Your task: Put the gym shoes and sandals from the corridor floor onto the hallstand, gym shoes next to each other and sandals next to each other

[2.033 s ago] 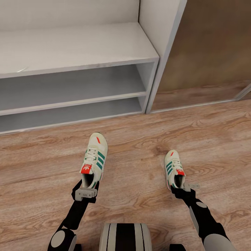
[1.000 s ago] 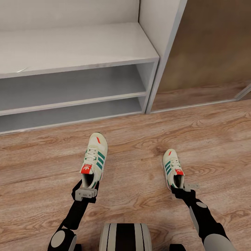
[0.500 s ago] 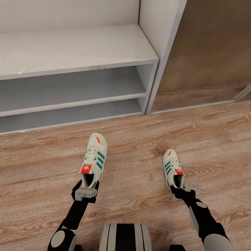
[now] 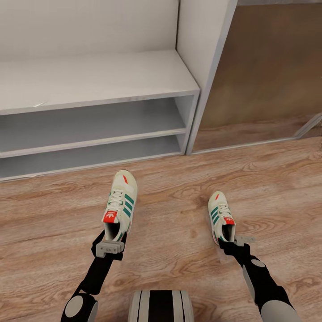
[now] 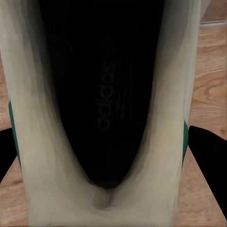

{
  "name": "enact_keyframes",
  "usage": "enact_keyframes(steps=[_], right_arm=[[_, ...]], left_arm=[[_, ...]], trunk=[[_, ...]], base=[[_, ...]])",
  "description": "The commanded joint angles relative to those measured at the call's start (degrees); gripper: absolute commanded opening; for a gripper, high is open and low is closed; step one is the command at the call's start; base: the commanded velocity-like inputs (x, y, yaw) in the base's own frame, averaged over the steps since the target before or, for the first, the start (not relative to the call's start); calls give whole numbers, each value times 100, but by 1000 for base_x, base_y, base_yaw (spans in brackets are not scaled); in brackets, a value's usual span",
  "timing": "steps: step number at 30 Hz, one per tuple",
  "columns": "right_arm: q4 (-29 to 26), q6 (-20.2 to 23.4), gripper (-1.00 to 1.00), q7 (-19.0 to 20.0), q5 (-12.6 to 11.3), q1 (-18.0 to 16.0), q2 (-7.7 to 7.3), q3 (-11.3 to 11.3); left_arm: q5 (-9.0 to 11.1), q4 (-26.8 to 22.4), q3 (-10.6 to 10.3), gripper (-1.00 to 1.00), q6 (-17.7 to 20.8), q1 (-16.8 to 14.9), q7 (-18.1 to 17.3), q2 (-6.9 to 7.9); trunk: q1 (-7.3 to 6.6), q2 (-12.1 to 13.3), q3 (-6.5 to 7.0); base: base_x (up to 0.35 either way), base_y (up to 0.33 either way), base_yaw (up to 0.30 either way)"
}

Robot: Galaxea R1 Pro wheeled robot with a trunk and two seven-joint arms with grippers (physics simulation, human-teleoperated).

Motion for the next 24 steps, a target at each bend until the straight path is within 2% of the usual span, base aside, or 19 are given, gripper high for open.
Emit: enact_keyframes(steps=[1, 11, 16, 19, 23, 24], right_arm=[[-6, 2, -100, 43, 58, -2, 5, -34], [10, -190, -100, 21, 59, 0, 35, -26], [-3, -220, -100, 15, 58, -1, 46, -25], [-20, -226, -100, 12, 58, 0, 43, -29], [-61, -229, -100, 12, 55, 1, 21, -37], [-208, -232, -100, 19, 69, 0, -7, -35]], left_arm=[[-31, -1, 9, -100, -18, -1, -15, -3], [44, -125, 10, -100, 18, -1, -16, 1], [17, -238, 44, -100, 236, -1, -5, 22], [14, -220, 230, -100, 392, 53, 2, 90], [22, -184, 754, -100, 404, 310, -26, 132], [26, 239, 1193, -100, 358, 496, -49, 142]], trunk=[[-3, 0, 20], [-29, 14, 241], [-42, 20, 352], [-50, 24, 422], [-60, 30, 536], [-62, 31, 567]], base=[[0, 0, 0], [0, 0, 0], [0, 0, 0], [0, 0, -11], [0, 0, -95], [0, 0, -124]])
